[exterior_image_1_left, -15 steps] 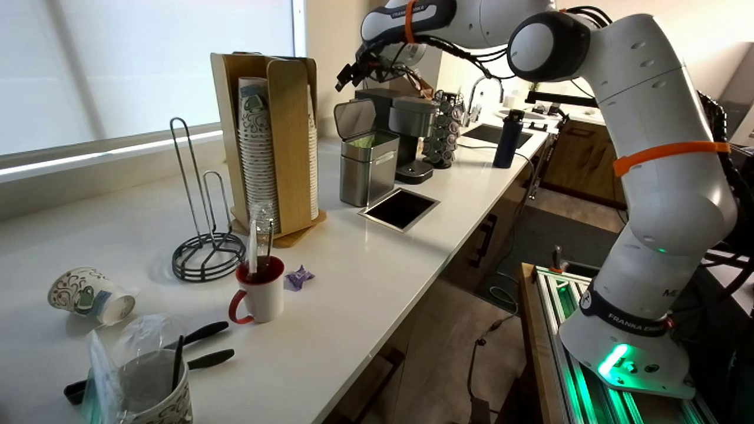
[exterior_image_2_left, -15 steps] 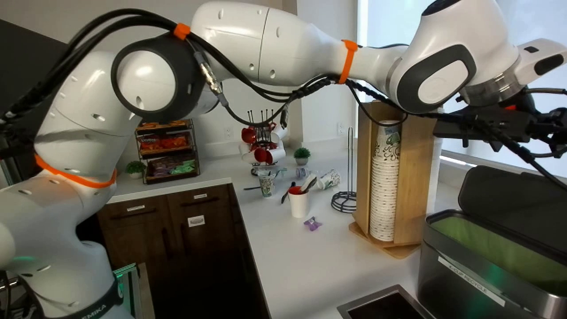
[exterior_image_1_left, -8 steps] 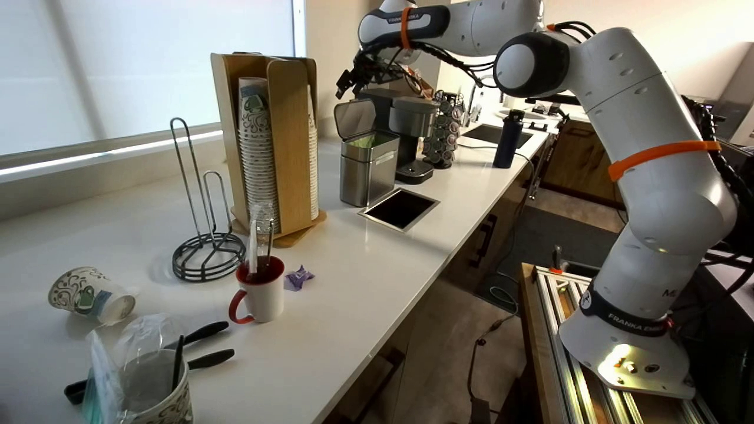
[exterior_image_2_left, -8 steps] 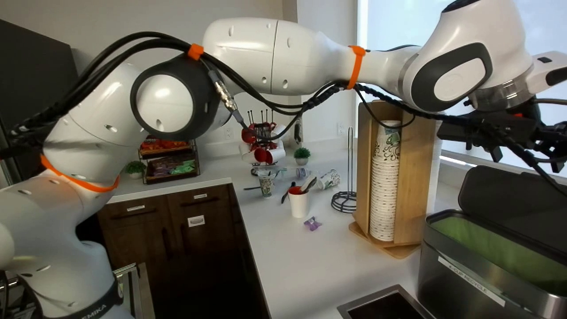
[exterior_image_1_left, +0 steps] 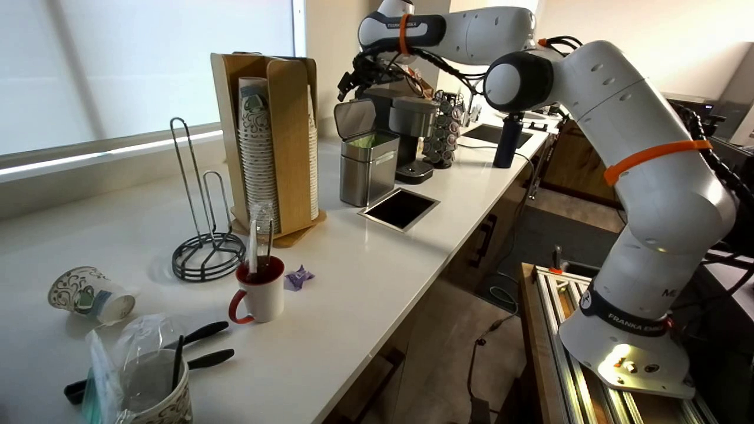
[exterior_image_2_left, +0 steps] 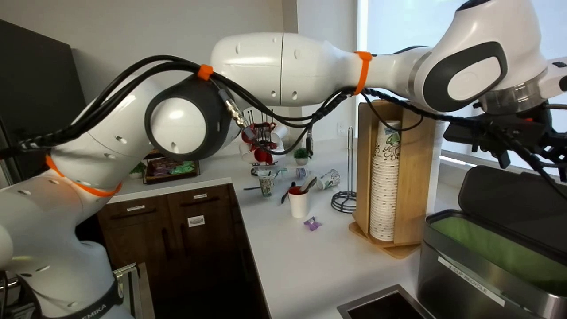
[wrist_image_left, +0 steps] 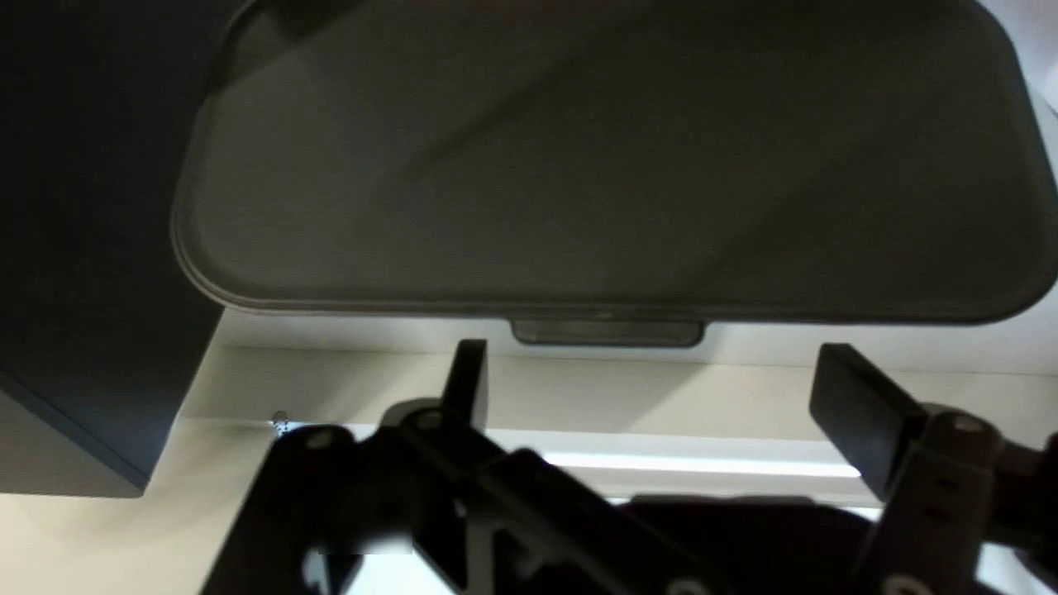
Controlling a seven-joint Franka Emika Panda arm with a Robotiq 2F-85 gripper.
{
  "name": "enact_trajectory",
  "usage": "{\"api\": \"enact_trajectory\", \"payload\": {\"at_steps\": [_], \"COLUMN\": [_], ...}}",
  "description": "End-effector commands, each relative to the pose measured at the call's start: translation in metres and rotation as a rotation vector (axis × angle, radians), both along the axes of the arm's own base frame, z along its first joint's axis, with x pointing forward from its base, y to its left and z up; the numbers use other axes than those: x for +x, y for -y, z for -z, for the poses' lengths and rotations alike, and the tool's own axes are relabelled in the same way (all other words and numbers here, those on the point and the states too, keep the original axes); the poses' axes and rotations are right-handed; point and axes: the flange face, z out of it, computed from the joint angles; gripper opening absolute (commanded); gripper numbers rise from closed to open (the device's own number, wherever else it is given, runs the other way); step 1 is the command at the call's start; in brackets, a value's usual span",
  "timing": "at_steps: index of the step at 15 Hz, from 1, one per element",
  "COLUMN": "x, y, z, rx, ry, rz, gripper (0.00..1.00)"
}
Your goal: Close the silver bin.
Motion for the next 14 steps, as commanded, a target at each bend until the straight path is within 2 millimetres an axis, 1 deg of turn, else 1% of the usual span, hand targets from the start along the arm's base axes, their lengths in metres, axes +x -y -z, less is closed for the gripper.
{"api": "enact_trajectory", "payload": {"at_steps": [1, 3, 6, 9, 13, 14], "x": [-0.001, -0.004, -0.013, -0.033, -0.062, -0.064], "y": [0.008, 0.009, 0.008, 0.007, -0.001, 0.002], "z": [0.004, 0.003, -0.005, -0.017, -0.023, -0.037], "rx": [0.033, 0.057, 0.1, 0.149, 0.225, 0.204], "ry": [-0.036, -0.055, -0.099, -0.202, -0.371, -0.329], "rz": [0.029, 0.036, 0.041, 0.018, -0.12, -0.126], "gripper": [1.0, 1.0, 1.0, 1.0, 1.0, 1.0]}}
